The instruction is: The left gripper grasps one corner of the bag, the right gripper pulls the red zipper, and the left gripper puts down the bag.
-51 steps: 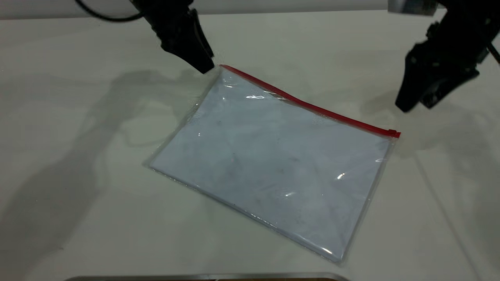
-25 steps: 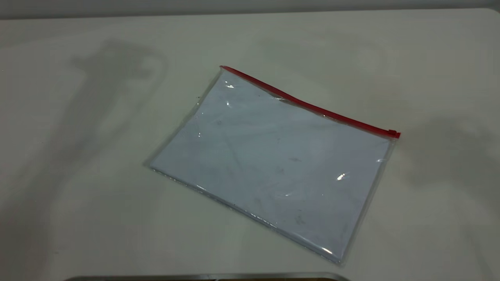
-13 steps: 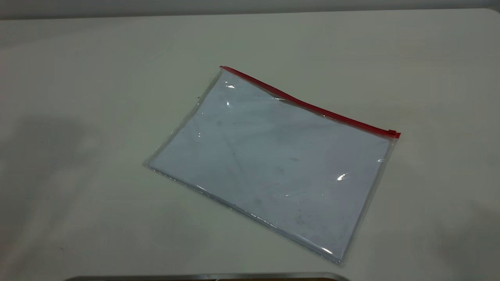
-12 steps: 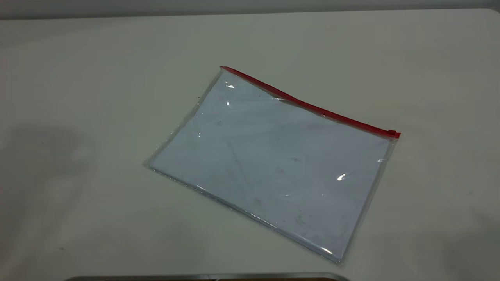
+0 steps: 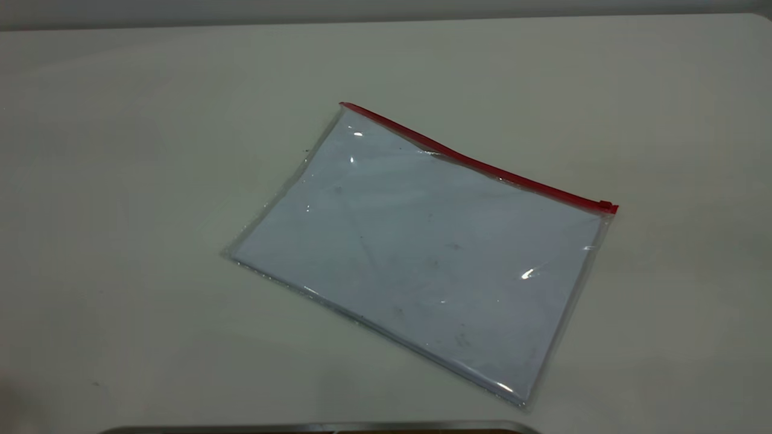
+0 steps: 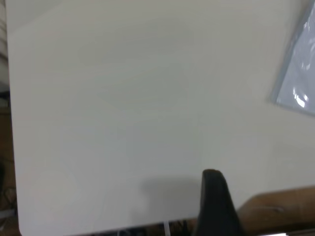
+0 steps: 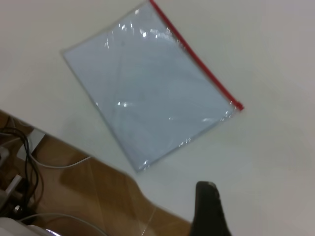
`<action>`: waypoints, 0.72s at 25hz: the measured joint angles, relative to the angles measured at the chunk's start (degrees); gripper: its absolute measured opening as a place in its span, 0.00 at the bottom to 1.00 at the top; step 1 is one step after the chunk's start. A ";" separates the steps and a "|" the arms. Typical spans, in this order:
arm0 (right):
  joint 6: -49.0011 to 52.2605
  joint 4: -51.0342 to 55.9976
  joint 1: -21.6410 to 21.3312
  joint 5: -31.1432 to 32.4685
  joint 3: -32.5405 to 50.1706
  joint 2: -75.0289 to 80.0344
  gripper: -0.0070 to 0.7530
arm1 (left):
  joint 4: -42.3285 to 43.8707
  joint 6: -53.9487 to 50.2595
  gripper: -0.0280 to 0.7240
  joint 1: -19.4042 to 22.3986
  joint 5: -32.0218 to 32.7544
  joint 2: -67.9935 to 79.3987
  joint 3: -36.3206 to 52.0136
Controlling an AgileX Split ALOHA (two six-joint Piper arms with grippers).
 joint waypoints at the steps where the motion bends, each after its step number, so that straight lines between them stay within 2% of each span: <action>1: 0.00 0.00 0.00 0.00 1.80 -2.08 0.77 | 0.00 0.00 0.78 0.00 0.00 -2.32 2.49; 10: -1.10 -4.08 0.00 -3.03 12.05 -14.29 0.77 | -1.31 0.00 0.78 0.00 0.00 -17.92 19.63; 18: -1.10 -4.68 0.00 -3.99 13.07 -16.37 0.77 | -2.42 0.11 0.78 0.00 -0.34 -25.26 28.55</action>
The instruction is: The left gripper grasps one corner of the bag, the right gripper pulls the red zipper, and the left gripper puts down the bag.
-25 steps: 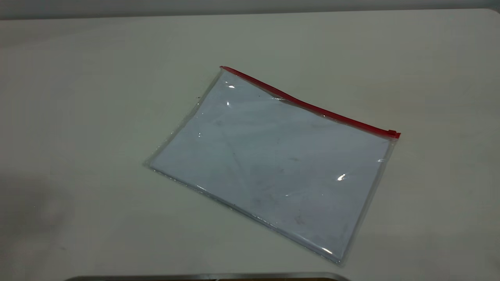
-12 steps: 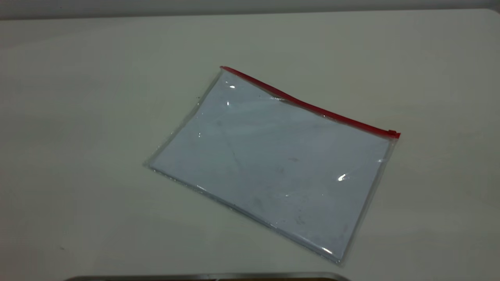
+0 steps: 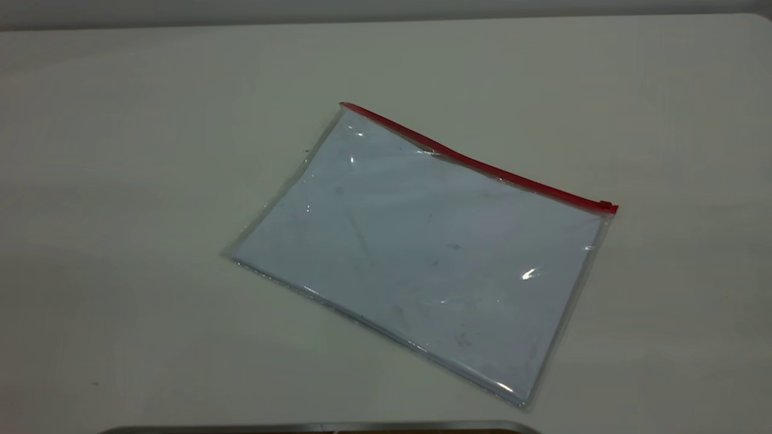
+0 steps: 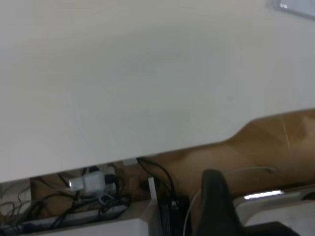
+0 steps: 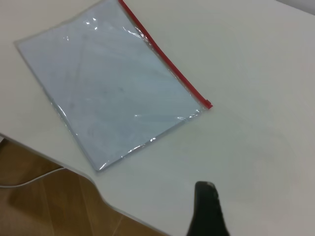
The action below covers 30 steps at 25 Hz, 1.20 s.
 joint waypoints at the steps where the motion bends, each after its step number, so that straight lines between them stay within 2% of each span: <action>1: 0.00 0.00 0.00 -0.04 0.00 0.00 0.77 | -0.19 0.04 0.78 0.00 -0.09 -0.59 0.57; 10: 0.30 -0.02 0.00 -0.04 0.00 0.00 0.77 | -6.84 5.27 0.78 0.00 -2.06 -1.62 2.15; 23: 0.45 0.08 0.00 -0.04 0.00 0.00 0.77 | -7.08 5.90 0.78 0.08 -2.31 -1.76 2.15; 26: 0.45 0.15 0.00 -0.04 0.00 0.00 0.77 | -7.08 5.90 0.78 2.58 -2.39 -3.96 2.15; 30: 0.45 0.15 0.00 -0.04 0.00 0.00 0.77 | -7.08 5.90 0.78 7.97 -2.39 -10.05 2.15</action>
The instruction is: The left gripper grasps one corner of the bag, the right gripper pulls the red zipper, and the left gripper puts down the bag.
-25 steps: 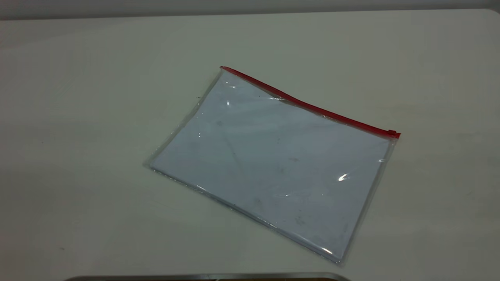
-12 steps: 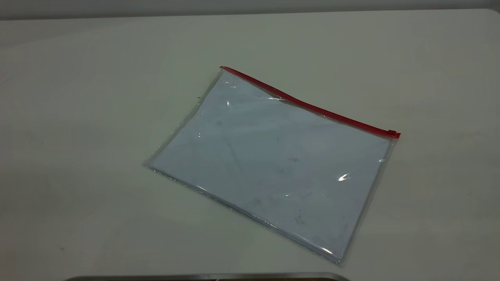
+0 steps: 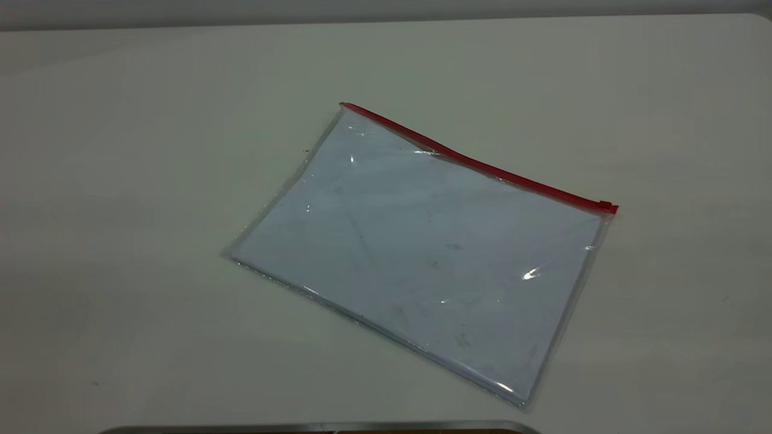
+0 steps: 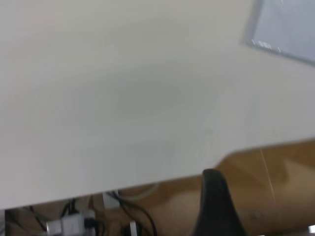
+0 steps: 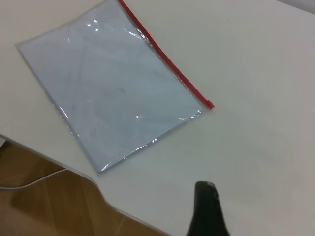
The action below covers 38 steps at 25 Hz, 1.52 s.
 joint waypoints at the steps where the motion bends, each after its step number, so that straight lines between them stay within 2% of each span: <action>1: 0.00 0.00 0.00 0.00 0.00 0.00 0.77 | 0.00 0.00 0.78 1.03 0.00 -1.56 0.00; 7: 0.05 0.00 0.00 0.00 0.00 0.00 0.77 | -0.07 0.00 0.78 3.98 0.24 -8.42 0.00; 34: 0.17 -0.02 -0.95 -0.02 0.00 -2.87 0.77 | -0.18 -0.05 0.78 3.99 0.62 -10.23 0.00; 38: 3.27 -2.46 -0.95 -0.20 0.00 -2.87 0.77 | -0.18 -0.05 0.78 3.99 0.62 -10.23 0.00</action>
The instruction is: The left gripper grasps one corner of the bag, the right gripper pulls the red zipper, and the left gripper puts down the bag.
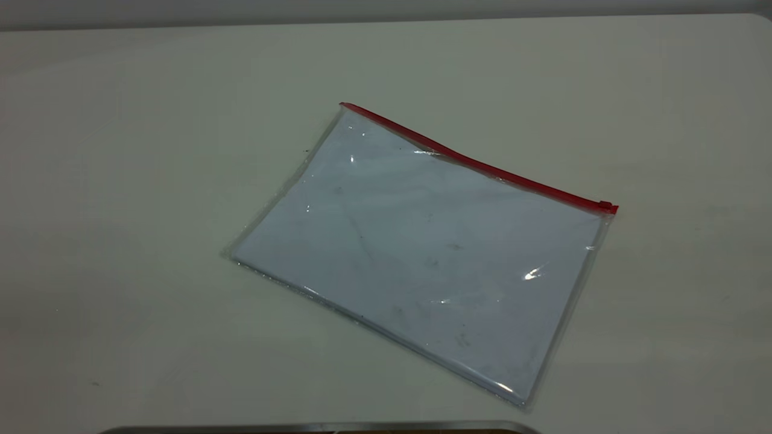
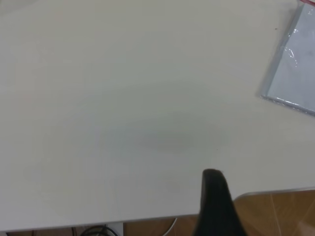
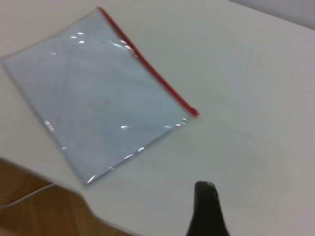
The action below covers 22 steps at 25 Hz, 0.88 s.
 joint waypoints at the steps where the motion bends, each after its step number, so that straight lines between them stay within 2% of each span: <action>1: 1.56 -1.30 0.00 -0.31 0.00 0.00 0.77 | 0.00 0.00 0.78 0.00 0.00 0.00 0.00; 8: 12.56 -10.47 0.00 -1.38 0.11 0.00 0.77 | -0.01 0.00 0.78 0.00 0.05 0.00 0.00; 22: 13.62 -11.15 0.00 -1.53 0.18 0.00 0.77 | -0.01 0.00 0.78 0.00 0.05 0.00 0.00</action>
